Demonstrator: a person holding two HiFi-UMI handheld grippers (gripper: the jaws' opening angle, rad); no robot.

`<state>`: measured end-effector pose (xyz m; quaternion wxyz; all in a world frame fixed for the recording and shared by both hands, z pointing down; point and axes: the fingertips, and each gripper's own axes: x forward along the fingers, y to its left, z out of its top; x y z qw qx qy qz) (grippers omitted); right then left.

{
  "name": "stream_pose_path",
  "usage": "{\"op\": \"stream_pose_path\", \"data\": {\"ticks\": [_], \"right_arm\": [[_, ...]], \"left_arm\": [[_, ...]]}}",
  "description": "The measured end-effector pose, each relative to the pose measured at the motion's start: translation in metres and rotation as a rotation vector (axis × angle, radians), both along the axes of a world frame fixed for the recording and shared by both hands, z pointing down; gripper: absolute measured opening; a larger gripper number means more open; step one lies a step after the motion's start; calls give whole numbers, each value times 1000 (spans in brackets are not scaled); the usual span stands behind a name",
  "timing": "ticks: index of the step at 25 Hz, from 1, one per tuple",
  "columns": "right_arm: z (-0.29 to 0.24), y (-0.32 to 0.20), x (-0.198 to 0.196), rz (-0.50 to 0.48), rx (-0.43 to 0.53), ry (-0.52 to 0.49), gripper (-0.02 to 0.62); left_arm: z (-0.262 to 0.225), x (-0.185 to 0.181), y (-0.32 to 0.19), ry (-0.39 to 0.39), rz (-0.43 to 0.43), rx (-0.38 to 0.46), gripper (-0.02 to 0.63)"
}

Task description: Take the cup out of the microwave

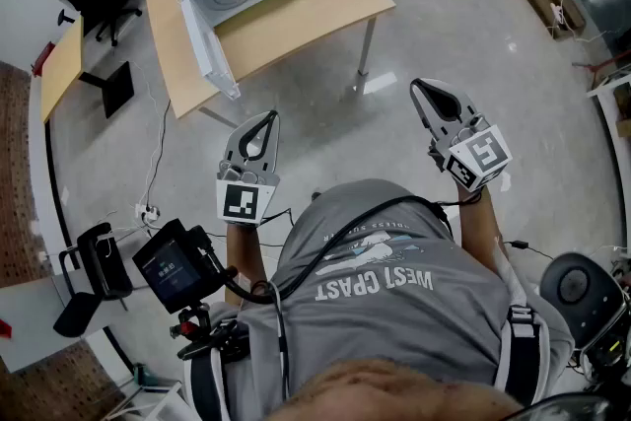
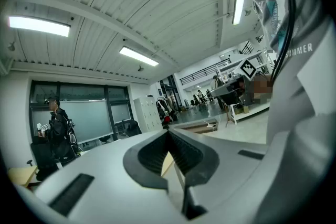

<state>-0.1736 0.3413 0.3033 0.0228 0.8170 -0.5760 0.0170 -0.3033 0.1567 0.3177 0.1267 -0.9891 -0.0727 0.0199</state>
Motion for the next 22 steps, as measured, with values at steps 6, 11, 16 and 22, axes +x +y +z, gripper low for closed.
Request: {"op": "stream_pose_path", "data": {"ticks": [6, 11, 16, 22], "right_arm": [[9, -50, -4, -1, 10, 6, 12], [13, -103, -10, 10, -20, -1, 12], [12, -139, -16, -17, -64, 4, 12], [2, -185, -18, -89, -72, 13, 12]], "left_arm": [[7, -4, -46, 10, 20, 41, 43], [10, -8, -98, 25, 27, 46, 43], [13, -21, -131, 35, -7, 16, 43], [13, -35, -160, 16, -68, 4, 43]]}}
